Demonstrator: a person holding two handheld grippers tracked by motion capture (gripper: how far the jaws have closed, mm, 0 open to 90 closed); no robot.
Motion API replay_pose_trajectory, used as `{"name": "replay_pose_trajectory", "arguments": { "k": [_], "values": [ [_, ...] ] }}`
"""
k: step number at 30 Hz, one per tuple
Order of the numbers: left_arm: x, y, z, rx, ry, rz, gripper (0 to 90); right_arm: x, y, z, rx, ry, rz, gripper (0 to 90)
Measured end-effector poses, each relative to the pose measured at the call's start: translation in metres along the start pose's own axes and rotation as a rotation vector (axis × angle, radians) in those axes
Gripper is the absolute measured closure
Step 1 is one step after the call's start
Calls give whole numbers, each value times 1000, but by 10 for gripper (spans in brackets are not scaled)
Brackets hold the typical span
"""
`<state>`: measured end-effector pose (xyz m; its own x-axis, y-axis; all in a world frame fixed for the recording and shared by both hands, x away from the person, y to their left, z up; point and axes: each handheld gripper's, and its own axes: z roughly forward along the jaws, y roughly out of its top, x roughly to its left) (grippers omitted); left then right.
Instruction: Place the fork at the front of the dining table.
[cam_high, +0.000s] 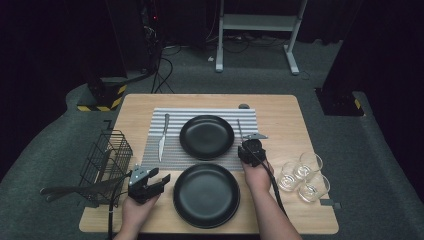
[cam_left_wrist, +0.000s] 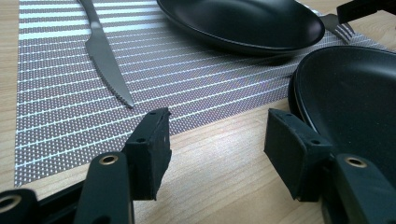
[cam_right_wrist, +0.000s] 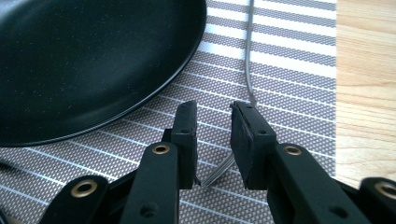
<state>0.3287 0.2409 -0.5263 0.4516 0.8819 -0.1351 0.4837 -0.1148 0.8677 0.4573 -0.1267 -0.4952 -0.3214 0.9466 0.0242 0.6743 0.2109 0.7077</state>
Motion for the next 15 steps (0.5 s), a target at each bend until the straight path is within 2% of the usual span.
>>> {"name": "replay_pose_trajectory", "arguments": {
  "k": [9,13,15],
  "values": [
    [0,0,0,0,1,0,408,-10,-4,1,17,-27,25,711],
    [0,0,0,1,2,1,408,-12,-5,1,20,-13,29,730],
    [0,0,0,1,1,1,408,-11,-8,1,25,4,48,652]
  ]
}}
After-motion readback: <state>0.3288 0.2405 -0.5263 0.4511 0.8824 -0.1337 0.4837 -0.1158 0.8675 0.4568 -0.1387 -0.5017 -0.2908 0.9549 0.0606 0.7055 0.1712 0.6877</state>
